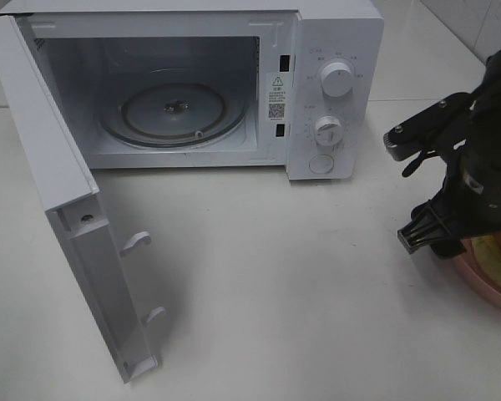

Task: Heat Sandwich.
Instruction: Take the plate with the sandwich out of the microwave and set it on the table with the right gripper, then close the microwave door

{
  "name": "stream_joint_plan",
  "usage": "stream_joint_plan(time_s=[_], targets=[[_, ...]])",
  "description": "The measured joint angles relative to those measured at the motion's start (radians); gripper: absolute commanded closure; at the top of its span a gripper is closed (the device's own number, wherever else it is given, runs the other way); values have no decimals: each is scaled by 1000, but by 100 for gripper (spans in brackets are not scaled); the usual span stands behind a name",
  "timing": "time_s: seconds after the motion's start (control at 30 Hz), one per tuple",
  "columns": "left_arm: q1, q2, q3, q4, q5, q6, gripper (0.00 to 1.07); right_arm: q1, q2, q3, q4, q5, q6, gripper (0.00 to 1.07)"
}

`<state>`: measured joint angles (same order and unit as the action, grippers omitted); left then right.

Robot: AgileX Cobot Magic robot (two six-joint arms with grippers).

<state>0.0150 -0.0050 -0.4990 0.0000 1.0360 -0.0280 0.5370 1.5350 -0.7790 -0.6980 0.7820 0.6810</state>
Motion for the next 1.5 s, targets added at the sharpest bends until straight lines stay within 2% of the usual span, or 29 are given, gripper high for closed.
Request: stream_joint_plan(time_s=[0.43, 0.8, 1.1, 1.23, 1.5], targets=[[0, 0, 0, 0, 0, 0, 6, 0, -281, 0, 199, 12, -223, 33], [0, 0, 0, 0, 0, 0, 6, 0, -557, 1, 238, 228, -311, 33], [0, 0, 0, 0, 0, 0, 6, 0, -778, 1, 419, 278, -476, 33], [0, 0, 0, 0, 0, 0, 6, 0, -859, 2, 452, 325, -521, 33], [0, 0, 0, 0, 0, 0, 6, 0, -1073, 102, 460, 349, -567, 33]])
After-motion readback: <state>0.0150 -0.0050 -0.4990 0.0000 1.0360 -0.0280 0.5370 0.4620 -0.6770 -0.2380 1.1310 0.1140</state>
